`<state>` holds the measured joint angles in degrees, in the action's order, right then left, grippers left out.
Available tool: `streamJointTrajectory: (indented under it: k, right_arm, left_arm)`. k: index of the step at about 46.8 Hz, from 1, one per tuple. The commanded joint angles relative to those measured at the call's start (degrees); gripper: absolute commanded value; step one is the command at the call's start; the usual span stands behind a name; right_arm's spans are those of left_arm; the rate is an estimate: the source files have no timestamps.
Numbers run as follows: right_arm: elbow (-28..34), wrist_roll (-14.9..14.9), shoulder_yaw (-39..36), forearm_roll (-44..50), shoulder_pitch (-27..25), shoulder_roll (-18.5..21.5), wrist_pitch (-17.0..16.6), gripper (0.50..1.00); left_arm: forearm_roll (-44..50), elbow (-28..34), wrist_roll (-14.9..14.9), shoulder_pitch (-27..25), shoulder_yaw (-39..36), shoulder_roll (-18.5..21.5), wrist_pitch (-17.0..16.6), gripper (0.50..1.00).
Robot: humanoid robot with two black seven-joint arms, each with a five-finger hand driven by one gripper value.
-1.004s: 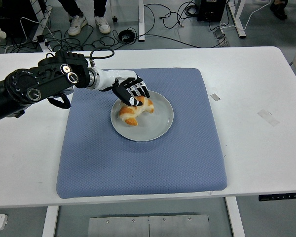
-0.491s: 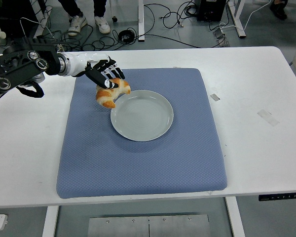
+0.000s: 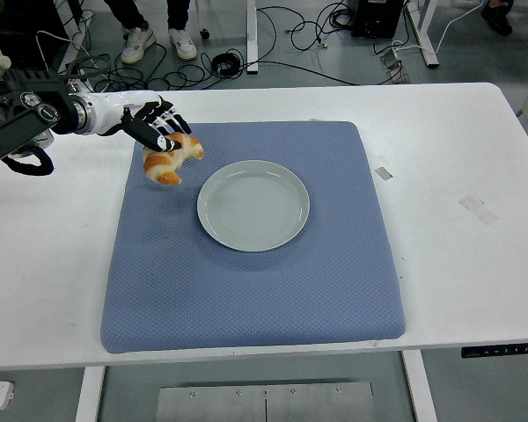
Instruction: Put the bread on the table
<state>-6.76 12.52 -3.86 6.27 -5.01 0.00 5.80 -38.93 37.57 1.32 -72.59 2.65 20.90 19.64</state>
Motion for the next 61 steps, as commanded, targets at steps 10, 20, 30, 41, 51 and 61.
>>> streamJointTrajectory:
  k: [10, 20, 30, 41, 51, 61]
  right_arm:
    - [0.0, 0.0, 0.0, 0.0, 0.0, 0.0, 0.0, 1.000]
    - [0.0, 0.0, 0.0, 0.0, 0.0, 0.0, 0.0, 1.000]
    - [0.0, 0.0, 0.0, 0.0, 0.0, 0.0, 0.0, 1.000]
    - [0.1, 0.0, 0.0, 0.0, 0.0, 0.0, 0.0, 1.000]
    - [0.0, 0.0, 0.1, 0.0, 0.0, 0.0, 0.0, 1.000]
    - [0.0, 0.0, 0.1, 0.0, 0.0, 0.0, 0.0, 1.000]
  left_arm:
    - [0.0, -1.7, -0.4, 1.6, 0.0, -0.2, 0.0, 0.624]
    - [0.0, -1.8, -0.4, 2.5, 0.0, -0.4, -0.2, 0.634]
    - [0.0, -1.8, -0.4, 3.3, -0.2, -0.5, -0.6, 0.636]
    - [0.0, -1.9, -0.5, 4.1, -0.3, -0.6, -0.6, 0.651]
    - [0.0, -1.9, -0.5, 4.1, -0.3, -0.9, -0.7, 0.666]
    - [0.0, -2.0, -0.5, 4.1, -0.4, -1.0, -1.2, 0.722]
